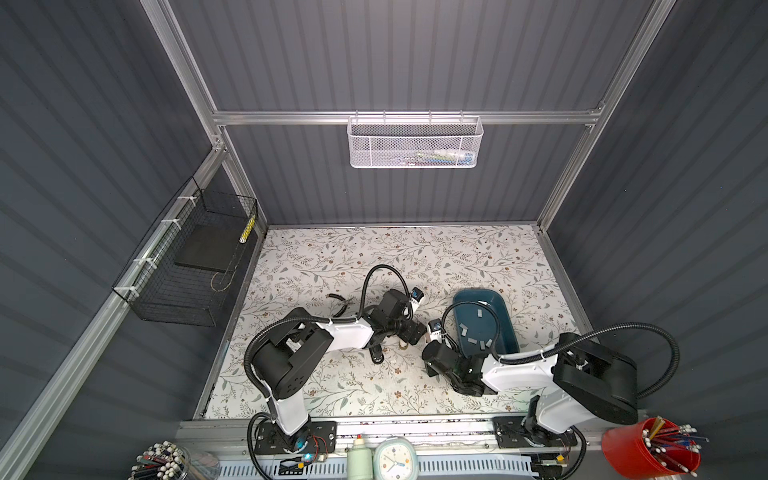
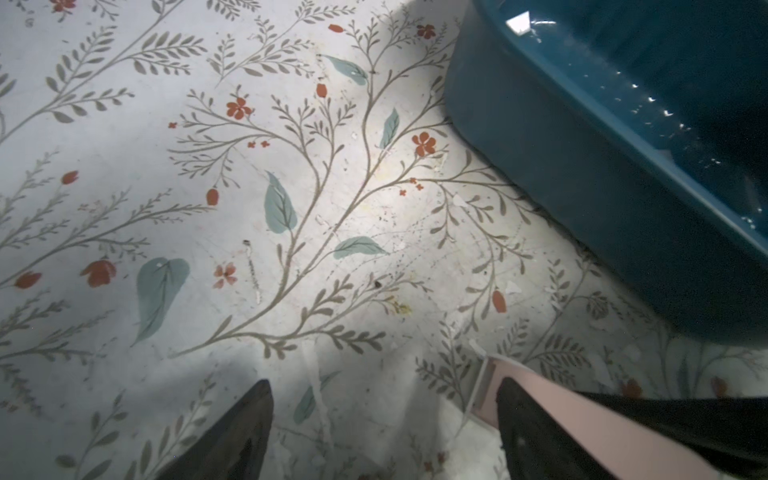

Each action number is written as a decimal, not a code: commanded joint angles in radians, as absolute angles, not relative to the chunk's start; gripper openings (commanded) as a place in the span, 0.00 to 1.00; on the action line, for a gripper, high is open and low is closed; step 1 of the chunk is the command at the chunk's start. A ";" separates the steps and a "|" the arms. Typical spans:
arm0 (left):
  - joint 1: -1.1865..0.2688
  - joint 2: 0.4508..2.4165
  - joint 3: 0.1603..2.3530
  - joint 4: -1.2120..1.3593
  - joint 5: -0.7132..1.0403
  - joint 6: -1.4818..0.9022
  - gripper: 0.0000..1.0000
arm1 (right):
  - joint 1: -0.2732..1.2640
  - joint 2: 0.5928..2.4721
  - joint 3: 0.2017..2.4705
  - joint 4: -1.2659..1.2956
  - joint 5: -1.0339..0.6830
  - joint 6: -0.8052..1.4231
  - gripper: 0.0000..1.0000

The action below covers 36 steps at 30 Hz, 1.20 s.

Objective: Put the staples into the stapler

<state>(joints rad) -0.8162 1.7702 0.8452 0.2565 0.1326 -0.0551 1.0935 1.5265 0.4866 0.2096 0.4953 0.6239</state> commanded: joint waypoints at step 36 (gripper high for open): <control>-0.906 1.645 0.739 0.275 0.018 -0.008 0.87 | 1.039 1.271 0.445 0.034 0.420 0.663 0.27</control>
<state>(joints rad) -0.8787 1.6741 0.7536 0.2916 0.0502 -0.0387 1.0405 1.2770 0.4732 0.0483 0.4290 0.6338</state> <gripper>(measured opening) 0.866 0.267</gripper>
